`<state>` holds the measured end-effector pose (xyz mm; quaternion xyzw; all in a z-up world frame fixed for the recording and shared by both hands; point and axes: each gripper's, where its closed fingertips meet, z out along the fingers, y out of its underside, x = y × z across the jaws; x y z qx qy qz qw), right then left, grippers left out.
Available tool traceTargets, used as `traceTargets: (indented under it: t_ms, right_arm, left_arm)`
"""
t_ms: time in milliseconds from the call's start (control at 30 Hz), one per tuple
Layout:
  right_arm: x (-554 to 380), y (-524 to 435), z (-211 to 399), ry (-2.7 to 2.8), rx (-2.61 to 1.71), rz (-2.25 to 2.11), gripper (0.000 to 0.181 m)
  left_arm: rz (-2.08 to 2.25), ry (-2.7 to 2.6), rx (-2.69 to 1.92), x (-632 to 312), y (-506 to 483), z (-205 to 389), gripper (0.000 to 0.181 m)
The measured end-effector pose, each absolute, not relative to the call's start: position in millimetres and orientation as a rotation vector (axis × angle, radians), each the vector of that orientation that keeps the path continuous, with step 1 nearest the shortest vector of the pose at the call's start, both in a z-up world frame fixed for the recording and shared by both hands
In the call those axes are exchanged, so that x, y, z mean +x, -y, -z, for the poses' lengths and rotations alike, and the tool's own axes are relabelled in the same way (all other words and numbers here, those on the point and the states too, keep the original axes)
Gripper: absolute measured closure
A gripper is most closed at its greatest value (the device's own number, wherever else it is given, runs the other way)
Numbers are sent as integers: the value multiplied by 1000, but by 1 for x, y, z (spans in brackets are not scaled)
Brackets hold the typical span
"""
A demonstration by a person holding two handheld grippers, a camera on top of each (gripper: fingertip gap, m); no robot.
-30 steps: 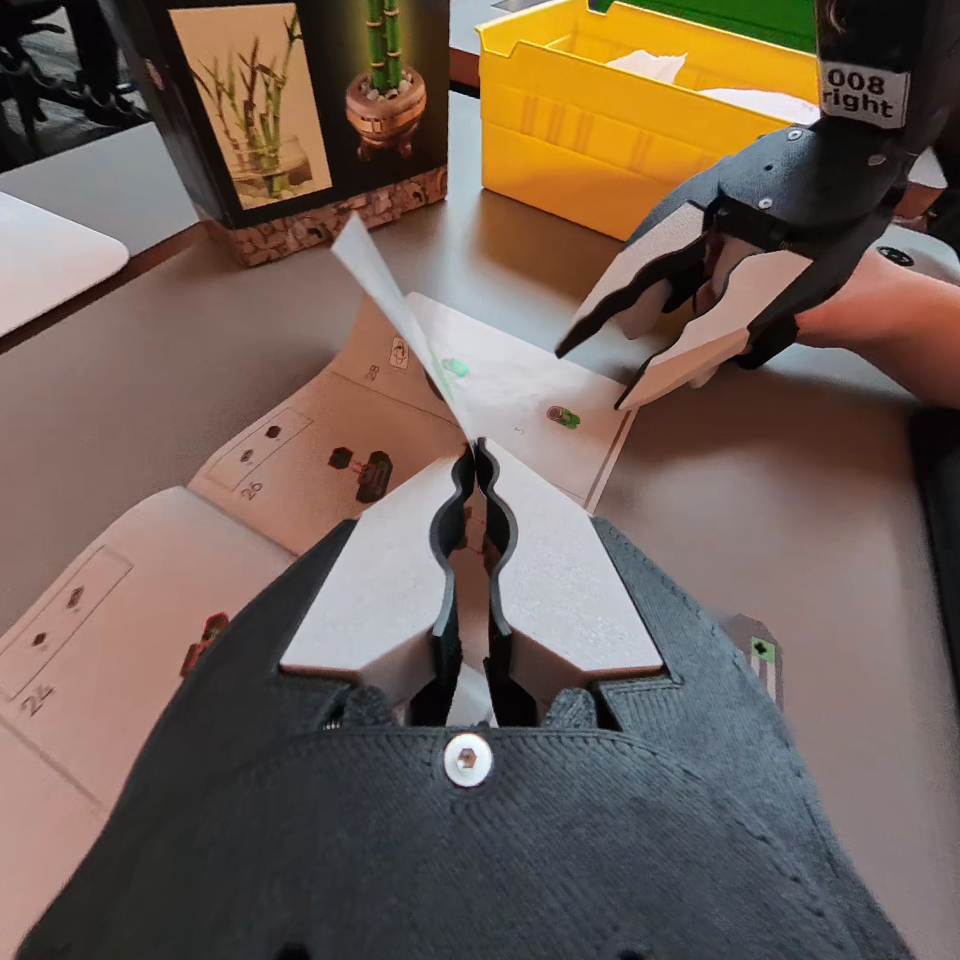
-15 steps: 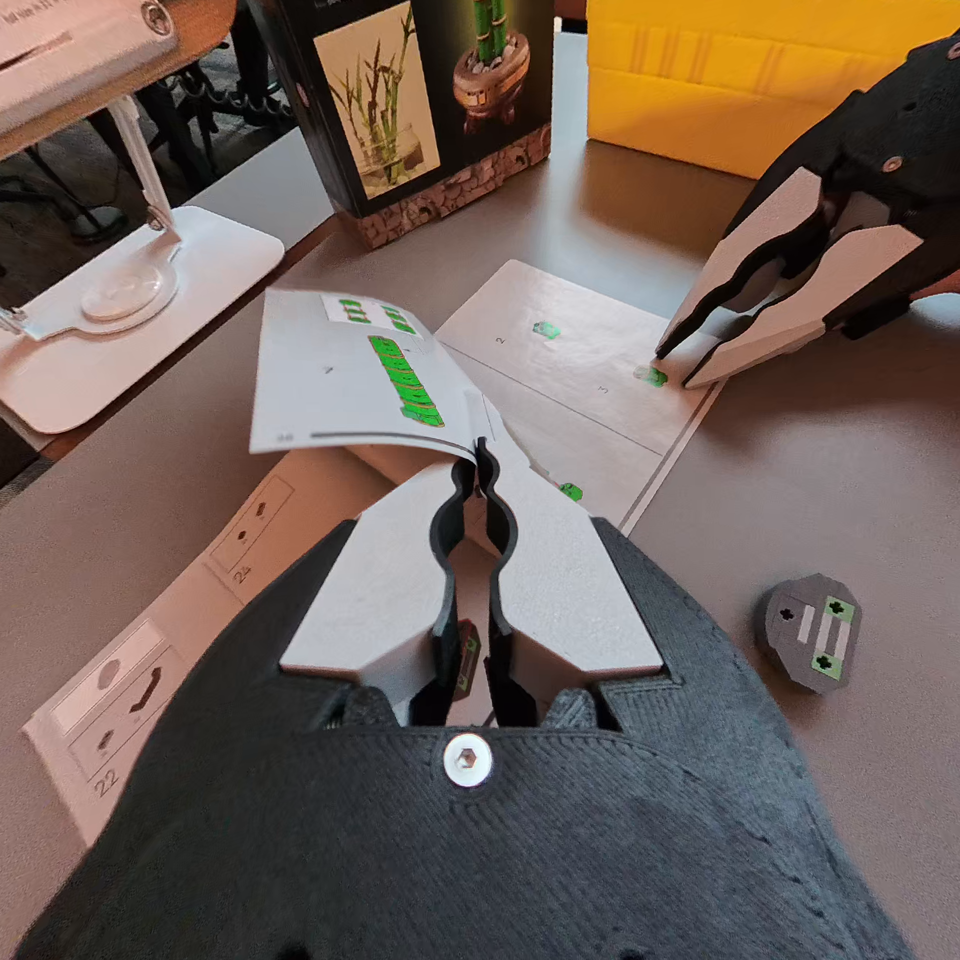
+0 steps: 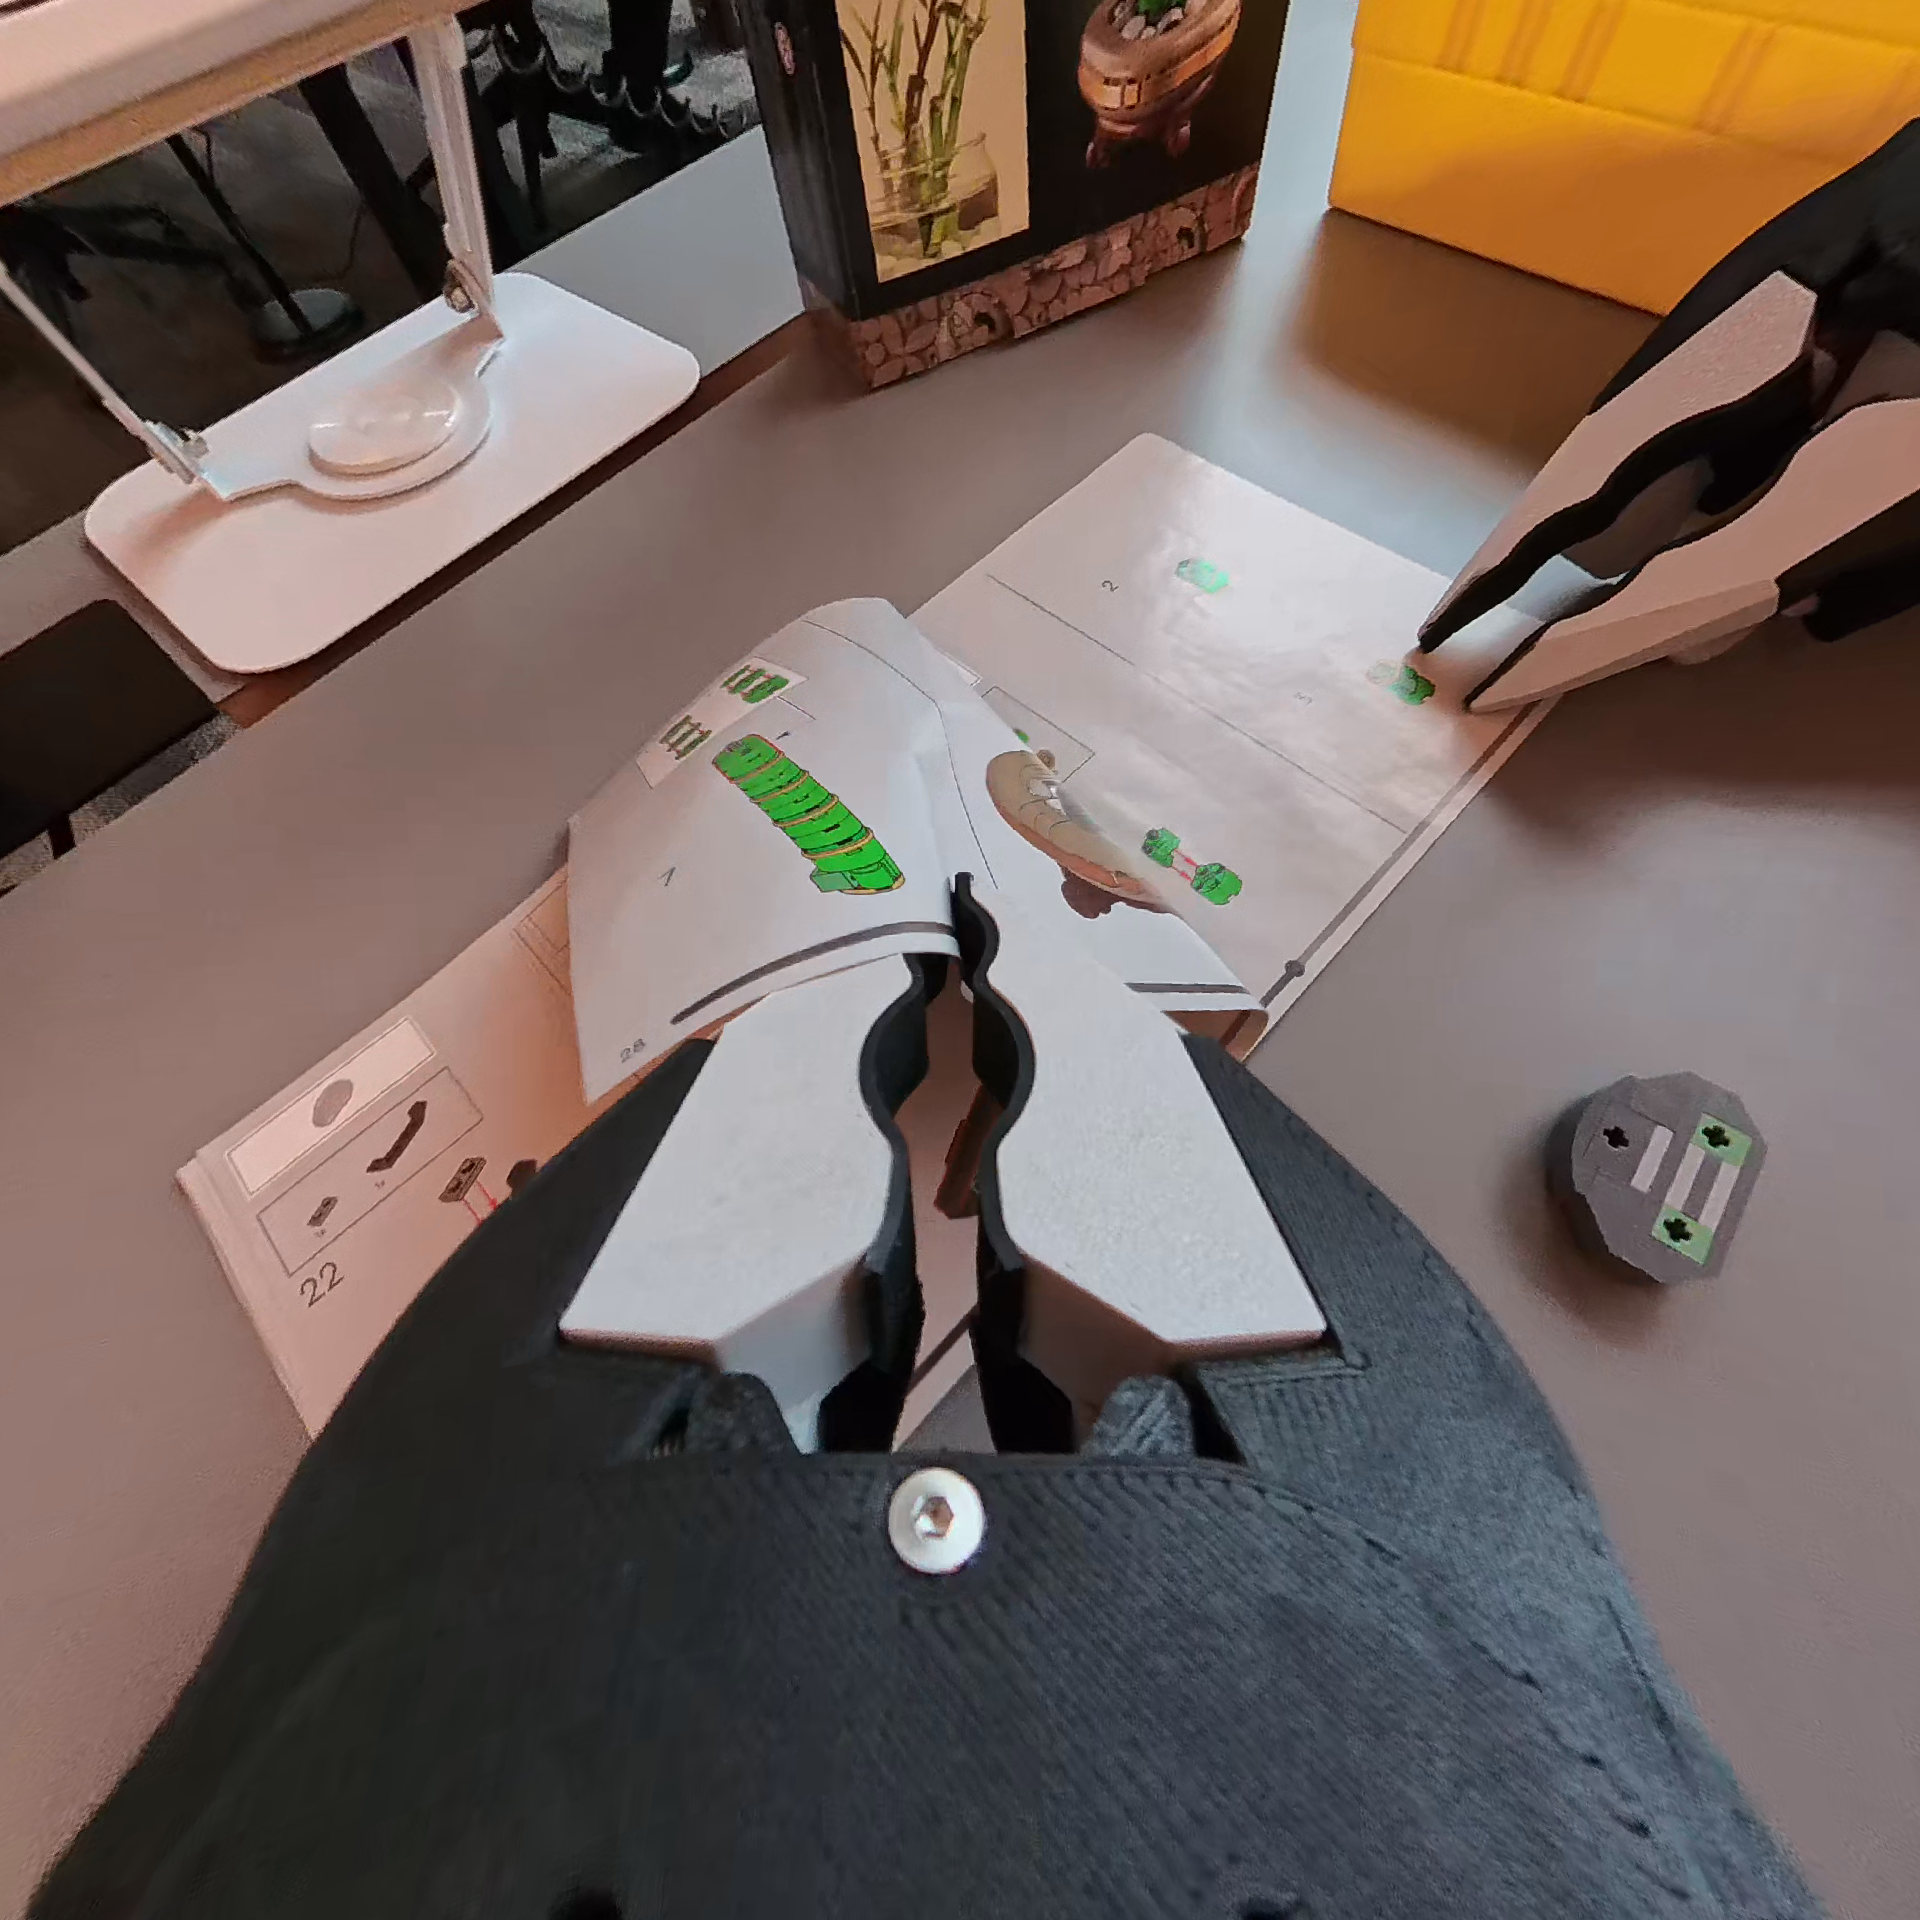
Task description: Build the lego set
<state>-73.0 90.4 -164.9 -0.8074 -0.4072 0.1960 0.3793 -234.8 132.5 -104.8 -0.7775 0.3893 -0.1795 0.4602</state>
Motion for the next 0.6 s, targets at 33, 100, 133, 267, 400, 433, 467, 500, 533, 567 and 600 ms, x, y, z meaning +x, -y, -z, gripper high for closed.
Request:
traceTargets:
  t_ms: [33,100,133,267,400,433,467,500,533,567,600]
  right_arm:
    - [-73,-90,165,1040,-2062,-501,158]
    - [-73,-90,165,1040,-2063,-501,158]
    - [-73,-90,165,1039,-2063,-502,158]
    - [-73,-90,165,1037,-2064,-504,158]
    - [-73,-91,165,1033,-2067,-509,159]
    - [-73,-90,165,1033,-2067,-510,159]
    - [-73,-90,165,1033,-2067,-510,159]
    - [-73,-90,165,1033,-2067,-510,159]
    - [-73,-90,165,1032,-2067,-511,159]
    - [-73,-91,165,1031,-2068,-513,159]
    - [-73,-91,165,1030,-2069,-515,159]
  left_arm:
    - [437,-953,-1917,-237,-132,105,181]
    - [428,-943,-1926,-242,-132,106,181]
    - [427,-936,-1929,-244,-132,107,181]
    - [434,-899,-1952,-252,-132,109,181]
    - [496,-843,-1983,-256,-131,111,181]
    - [515,-830,-1991,-257,-131,112,181]
    - [532,-818,-1997,-258,-131,112,181]
    - [547,-809,-2002,-259,-131,112,181]
    - [556,-803,-2003,-260,-132,112,181]
    - [557,-800,-2005,-261,-132,112,181]
    - [552,-799,-2009,-263,-133,113,181]
